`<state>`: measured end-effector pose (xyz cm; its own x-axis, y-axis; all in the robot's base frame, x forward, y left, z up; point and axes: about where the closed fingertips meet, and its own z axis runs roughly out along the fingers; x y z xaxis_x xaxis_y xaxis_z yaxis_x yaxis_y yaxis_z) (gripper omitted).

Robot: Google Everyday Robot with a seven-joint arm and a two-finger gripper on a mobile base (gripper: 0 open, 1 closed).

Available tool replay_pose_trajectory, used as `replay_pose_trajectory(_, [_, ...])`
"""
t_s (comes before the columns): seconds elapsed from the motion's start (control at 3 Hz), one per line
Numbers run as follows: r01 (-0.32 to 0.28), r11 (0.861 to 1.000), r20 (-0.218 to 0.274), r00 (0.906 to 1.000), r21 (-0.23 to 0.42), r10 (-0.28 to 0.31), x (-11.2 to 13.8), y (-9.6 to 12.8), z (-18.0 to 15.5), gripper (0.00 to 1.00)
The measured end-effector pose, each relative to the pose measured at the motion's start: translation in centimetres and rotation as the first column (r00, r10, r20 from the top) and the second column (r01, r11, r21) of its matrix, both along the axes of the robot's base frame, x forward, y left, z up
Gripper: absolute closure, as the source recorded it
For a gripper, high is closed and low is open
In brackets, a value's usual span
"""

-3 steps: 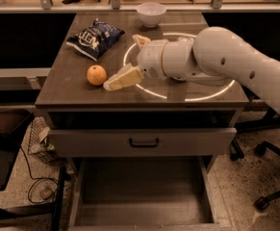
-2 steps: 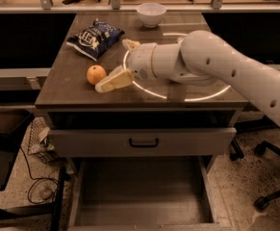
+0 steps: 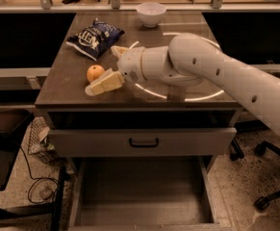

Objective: Place orange into middle drawer

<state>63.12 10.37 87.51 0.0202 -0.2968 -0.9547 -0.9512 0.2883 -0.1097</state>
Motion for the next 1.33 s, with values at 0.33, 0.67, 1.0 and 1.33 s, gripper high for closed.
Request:
replay_pose_trajectory(0.33, [0.002, 1.0, -0.046, 0.999, -0.005, -0.002, -0.9, 0.4, -0.9, 0.0])
replay_pose_trajectory(0.67, [0.005, 1.0, -0.063, 0.998, 0.026, -0.004, -1.7, 0.9, -1.9, 0.0])
replay_pose_trajectory(1.0, [0.012, 0.999, -0.045, 0.9989, 0.049, -0.01, -1.5, 1.9, -1.6, 0.05])
replay_pose_trajectory(1.33, [0.015, 0.998, -0.03, 0.9995, 0.062, -0.013, -1.2, 2.4, -1.2, 0.28])
